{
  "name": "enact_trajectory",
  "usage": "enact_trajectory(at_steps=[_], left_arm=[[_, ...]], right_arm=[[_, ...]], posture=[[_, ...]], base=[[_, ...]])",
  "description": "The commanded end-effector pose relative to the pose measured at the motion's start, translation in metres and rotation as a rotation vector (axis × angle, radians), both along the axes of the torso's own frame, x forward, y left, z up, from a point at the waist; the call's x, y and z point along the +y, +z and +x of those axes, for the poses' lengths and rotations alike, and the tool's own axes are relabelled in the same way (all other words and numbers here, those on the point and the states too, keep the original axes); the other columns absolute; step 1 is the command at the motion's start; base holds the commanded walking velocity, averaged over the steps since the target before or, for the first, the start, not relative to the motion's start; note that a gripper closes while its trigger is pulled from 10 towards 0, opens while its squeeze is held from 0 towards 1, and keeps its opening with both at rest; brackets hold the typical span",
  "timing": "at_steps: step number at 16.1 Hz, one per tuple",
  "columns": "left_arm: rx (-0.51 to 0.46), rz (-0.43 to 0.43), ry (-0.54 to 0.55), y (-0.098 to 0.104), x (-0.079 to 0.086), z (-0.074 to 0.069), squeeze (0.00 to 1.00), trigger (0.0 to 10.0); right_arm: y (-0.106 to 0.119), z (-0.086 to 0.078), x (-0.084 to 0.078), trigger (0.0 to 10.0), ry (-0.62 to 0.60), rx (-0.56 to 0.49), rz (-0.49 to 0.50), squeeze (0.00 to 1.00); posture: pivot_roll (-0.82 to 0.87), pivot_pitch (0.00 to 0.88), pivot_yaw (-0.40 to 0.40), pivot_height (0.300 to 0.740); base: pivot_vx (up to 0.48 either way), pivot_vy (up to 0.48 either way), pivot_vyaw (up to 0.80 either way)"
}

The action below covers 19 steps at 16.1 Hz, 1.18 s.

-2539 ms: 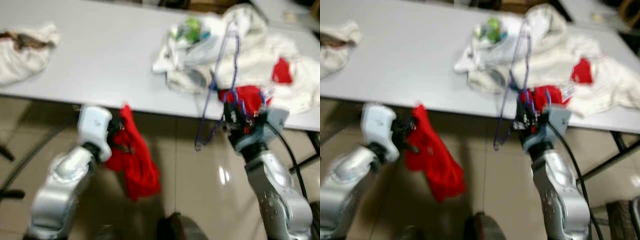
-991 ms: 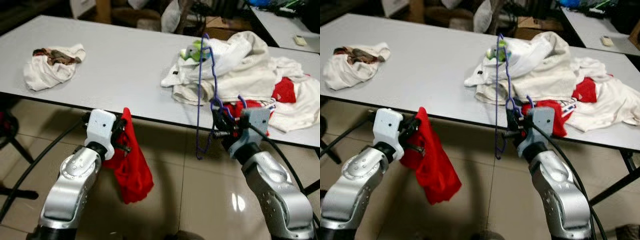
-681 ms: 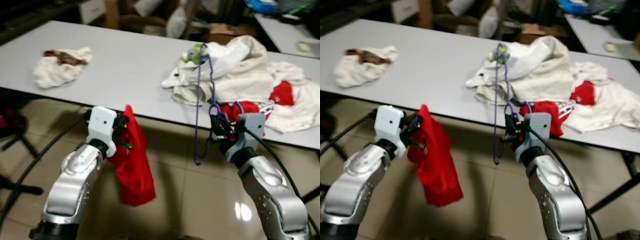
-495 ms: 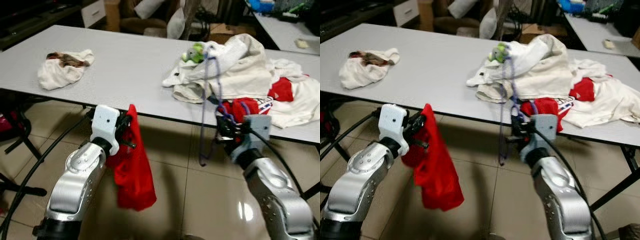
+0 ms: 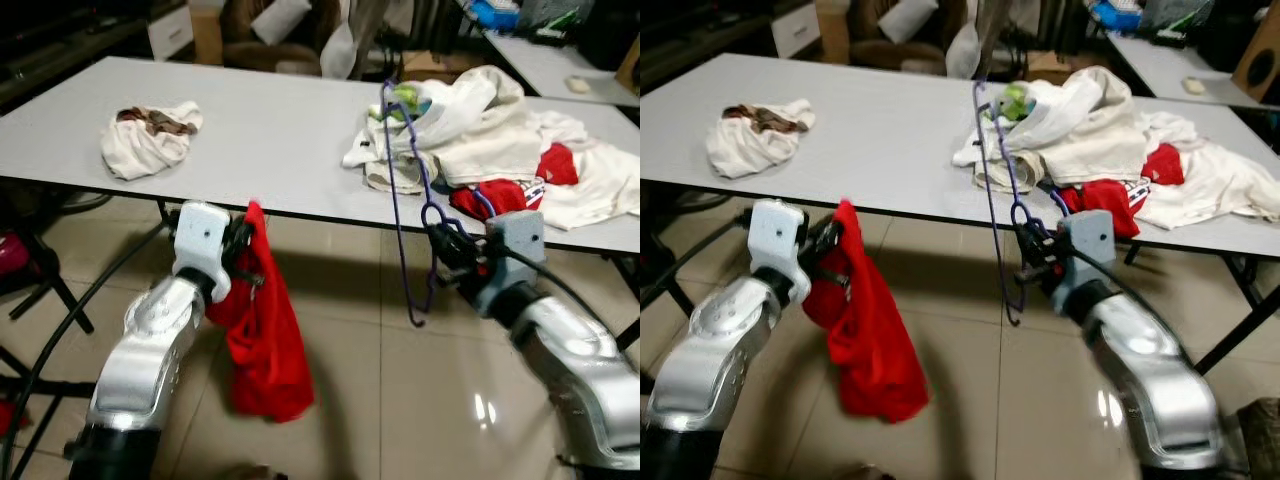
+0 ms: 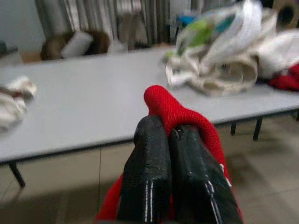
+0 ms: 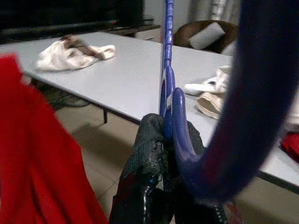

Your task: Hang hanger

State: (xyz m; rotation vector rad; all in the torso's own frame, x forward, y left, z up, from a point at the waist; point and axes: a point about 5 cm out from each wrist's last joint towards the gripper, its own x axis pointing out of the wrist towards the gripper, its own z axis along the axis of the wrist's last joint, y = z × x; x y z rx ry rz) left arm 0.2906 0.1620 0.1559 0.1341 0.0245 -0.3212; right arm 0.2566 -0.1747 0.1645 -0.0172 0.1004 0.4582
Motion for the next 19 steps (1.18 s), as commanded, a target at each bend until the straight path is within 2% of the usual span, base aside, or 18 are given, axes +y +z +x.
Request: enact_trajectory(at_steps=[1, 5, 12, 14, 17, 19], left_arm=[[-0.047, -0.004, 0.009, 0.012, 0.002, 0.005, 0.0, 10.0], [-0.079, 0.004, 0.01, 0.026, 0.003, 0.018, 0.0, 10.0], [-0.093, 0.018, -0.001, 0.036, -0.005, 0.041, 0.0, 10.0], [-0.113, 0.022, -0.026, 0.042, -0.009, 0.047, 0.0, 10.0], [-0.127, 0.026, -0.041, 0.047, -0.012, 0.05, 0.0, 10.0], [-0.147, 0.031, -0.038, 0.053, -0.008, 0.054, 0.0, 10.0]], right_arm=[[0.008, -0.003, -0.002, 10.0, 0.043, -0.017, 0.001, 0.0], [0.005, -0.006, -0.01, 10.0, 0.136, 0.032, -0.074, 0.0], [0.001, -0.007, -0.004, 10.0, 0.179, 0.056, -0.053, 0.0], [0.001, -0.014, -0.009, 10.0, 0.23, 0.082, -0.08, 0.0], [0.002, -0.017, -0.016, 10.0, 0.245, 0.092, -0.097, 0.0], [0.008, -0.024, -0.022, 10.0, 0.297, 0.096, -0.103, 0.0]], posture=[[-0.1, 0.0, -0.027, 0.74], [-0.11, 0.0, -0.025, 0.74], [-0.11, 0.0, -0.021, 0.74], [-0.11, 0.0, -0.014, 0.74], [-0.12, 0.0, -0.011, 0.74], [-0.12, 0.0, -0.01, 0.74]], base=[[0.289, 0.0, 0.0], [0.335, 0.0, 0.0], [0.347, 0.0, 0.0], [0.349, 0.0, -0.61], [0.347, 0.0, -0.77], [0.347, 0.0, -0.77]])
